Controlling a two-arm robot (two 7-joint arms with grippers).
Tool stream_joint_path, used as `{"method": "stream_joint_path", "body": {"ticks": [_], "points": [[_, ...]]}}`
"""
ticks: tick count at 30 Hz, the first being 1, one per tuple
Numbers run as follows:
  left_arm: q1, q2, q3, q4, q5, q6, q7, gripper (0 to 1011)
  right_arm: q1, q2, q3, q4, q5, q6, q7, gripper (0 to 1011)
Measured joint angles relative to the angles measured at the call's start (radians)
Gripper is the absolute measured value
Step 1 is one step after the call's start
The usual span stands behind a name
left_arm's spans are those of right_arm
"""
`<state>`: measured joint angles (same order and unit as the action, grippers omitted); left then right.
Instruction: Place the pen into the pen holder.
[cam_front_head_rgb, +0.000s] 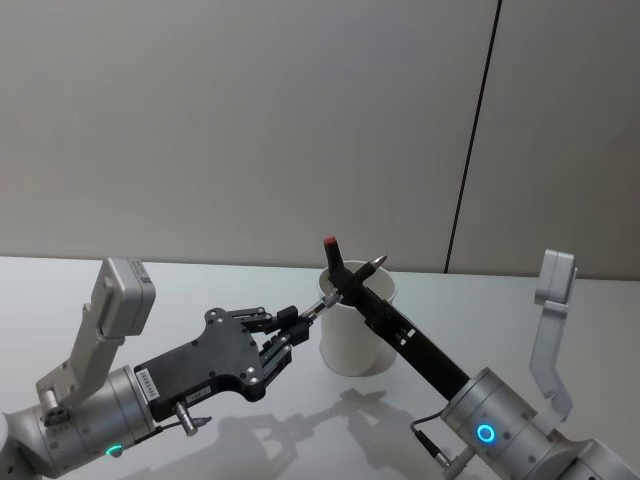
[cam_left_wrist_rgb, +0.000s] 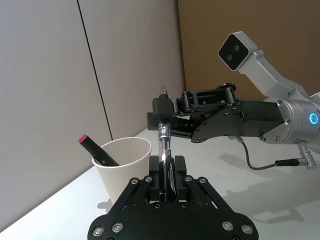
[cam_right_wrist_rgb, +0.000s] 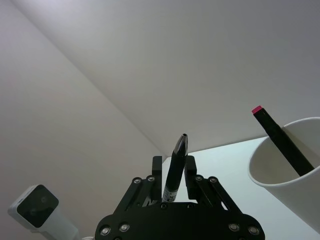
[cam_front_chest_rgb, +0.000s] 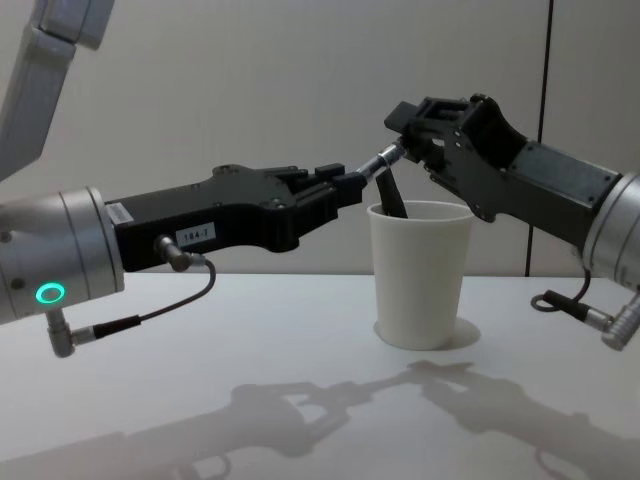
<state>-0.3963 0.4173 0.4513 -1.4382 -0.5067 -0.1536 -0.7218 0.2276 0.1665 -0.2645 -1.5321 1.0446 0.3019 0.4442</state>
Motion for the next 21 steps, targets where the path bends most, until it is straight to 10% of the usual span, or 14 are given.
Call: {"method": "stream_joint_path", "body": {"ticks": [14,21], "points": [[0.000,0.000,0.000,0.000,0.000,0.000,0.000,182,0.001,-0.001,-0.001,0.001,0.001,0.000,0.000,134],[0.000,0.000,0.000,0.000,0.000,0.000,0.000,375,0.001,-0.001,-0.001,0.002,0.001,-0.001,-0.001,134]]}}
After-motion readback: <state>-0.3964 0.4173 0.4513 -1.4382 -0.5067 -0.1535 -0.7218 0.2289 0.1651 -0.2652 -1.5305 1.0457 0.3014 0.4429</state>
